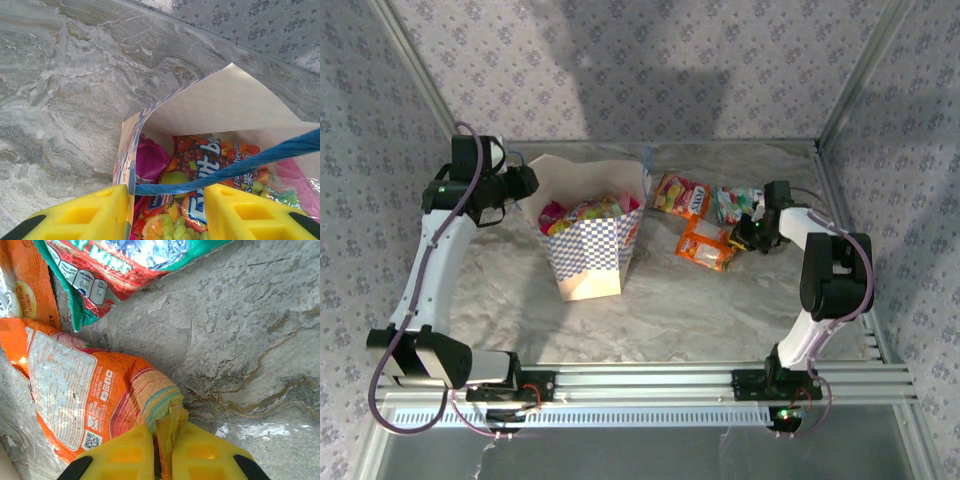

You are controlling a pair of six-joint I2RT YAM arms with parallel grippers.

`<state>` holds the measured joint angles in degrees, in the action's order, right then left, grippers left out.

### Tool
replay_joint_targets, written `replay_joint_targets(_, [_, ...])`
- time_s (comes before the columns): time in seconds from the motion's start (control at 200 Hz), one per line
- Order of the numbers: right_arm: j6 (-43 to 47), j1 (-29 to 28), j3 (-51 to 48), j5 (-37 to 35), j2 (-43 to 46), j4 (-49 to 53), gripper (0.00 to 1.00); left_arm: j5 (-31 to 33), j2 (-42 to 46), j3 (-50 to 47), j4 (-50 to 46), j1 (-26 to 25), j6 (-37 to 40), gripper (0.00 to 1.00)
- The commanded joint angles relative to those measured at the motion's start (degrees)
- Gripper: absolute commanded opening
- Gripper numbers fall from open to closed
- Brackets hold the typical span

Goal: Place the snacks into the paper bag

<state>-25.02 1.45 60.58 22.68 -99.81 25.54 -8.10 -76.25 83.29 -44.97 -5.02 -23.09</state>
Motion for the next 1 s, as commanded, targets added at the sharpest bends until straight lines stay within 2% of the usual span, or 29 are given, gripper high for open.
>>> replay_joint_targets(0.0, [-0.4,-0.3,0.1,-1.9,2.9,1.6,0.00,-0.4,0.4,0.7,-0.2,-0.4,-0.3,0.43])
replay_joint_targets(0.485, [-2.0,-0.5,0.8,-1.7,6.8,2.3,0.00,-0.2,-0.7,1.7,-0.3,-0.8,-0.6,0.43])
replay_joint_targets(0.999, [-3.6,-0.8,1.7,-2.5,16.2,6.7,0.00,-0.2,-0.2,1.5,-0.8,-1.3,-0.4,0.43])
